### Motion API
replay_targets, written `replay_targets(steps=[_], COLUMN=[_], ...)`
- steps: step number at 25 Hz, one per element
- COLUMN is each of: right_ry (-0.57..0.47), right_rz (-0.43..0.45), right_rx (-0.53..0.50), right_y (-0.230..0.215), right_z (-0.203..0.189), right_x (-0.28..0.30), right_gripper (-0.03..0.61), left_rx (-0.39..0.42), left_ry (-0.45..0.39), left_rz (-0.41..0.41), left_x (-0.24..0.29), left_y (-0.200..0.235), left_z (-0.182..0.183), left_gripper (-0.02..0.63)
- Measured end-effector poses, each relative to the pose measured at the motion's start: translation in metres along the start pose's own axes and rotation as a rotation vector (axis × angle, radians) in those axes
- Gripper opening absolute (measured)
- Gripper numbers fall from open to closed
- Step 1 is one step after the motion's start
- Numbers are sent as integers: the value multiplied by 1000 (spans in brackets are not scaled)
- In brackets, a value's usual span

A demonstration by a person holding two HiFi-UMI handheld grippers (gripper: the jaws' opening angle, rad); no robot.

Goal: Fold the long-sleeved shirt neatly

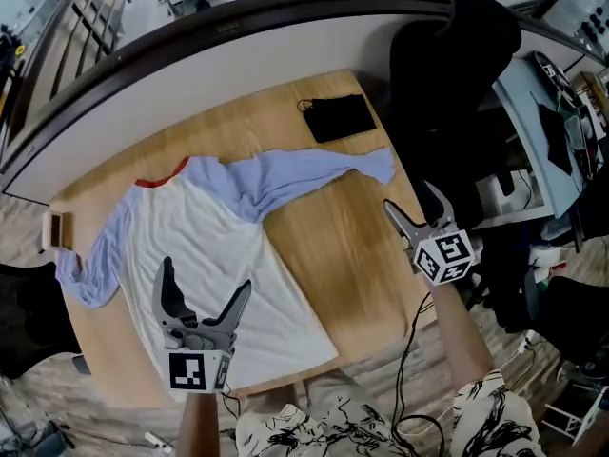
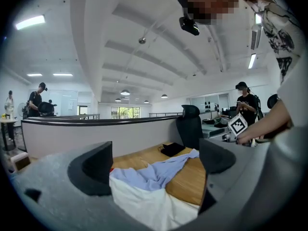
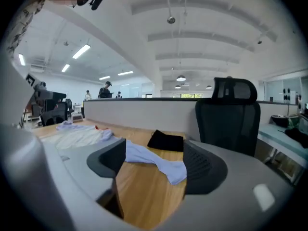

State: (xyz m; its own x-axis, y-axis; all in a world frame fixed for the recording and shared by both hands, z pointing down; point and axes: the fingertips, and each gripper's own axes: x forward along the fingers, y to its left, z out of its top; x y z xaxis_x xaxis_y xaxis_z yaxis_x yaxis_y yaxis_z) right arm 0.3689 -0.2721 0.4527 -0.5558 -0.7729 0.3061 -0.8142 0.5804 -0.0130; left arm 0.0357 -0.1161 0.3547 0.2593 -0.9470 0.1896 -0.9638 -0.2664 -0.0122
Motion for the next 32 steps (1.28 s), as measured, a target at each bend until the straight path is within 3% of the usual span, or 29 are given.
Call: replay_targets(steps=[5, 12, 14, 17, 20, 25, 32], right_ry=[158, 372, 421, 469, 490, 515, 560], right_rz=[35, 88, 110, 101, 98, 110, 264], right_rx=[-65, 7, 10, -55, -101, -113, 103], right_y=[-30, -61, -61, -65, -67, -66, -39], right_z=[-50, -116, -128, -137, -139, -128, -54], right_x=[68, 112, 119, 124, 127, 125, 117], right_gripper=[311, 284, 249, 127, 50, 38, 37], left_rx=[-3, -128, -127, -134, -145, -98, -77], left_ry=[65, 143, 185, 242, 292, 334, 381], left_rz=[-31, -33, -34, -24, -8, -8, -4], left_x=[44, 102, 113, 127, 134, 138, 141], left_y=[23, 69, 78, 89, 98, 95, 95], left_z=[-47, -129, -152, -180, -203, -219, -225], left_gripper=[551, 551, 551, 551, 552, 551, 548])
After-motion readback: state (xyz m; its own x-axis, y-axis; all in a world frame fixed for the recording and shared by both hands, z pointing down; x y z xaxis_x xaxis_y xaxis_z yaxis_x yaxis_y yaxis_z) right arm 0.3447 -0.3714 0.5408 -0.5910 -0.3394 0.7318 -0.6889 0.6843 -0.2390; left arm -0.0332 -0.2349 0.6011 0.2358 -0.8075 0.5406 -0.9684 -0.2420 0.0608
